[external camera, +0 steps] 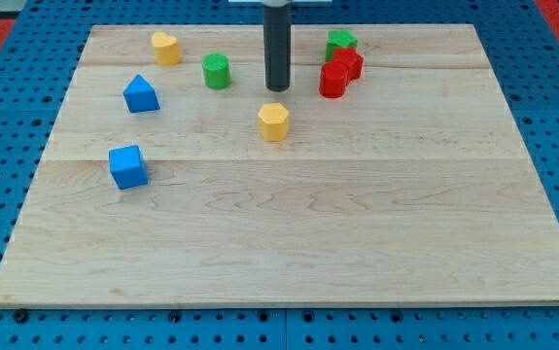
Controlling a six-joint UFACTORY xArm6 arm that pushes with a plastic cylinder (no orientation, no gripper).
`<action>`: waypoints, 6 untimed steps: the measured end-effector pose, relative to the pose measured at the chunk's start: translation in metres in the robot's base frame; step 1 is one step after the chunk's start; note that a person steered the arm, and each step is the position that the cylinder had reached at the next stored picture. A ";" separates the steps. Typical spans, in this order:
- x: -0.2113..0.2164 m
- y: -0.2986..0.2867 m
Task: Move the red circle to the bottom right of the hexagon
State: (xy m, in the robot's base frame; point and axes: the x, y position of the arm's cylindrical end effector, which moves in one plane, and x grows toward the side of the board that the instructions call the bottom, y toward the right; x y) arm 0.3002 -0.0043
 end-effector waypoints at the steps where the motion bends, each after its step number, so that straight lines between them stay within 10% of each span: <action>1: -0.032 0.053; 5: 0.123 0.085; 6: 0.100 0.086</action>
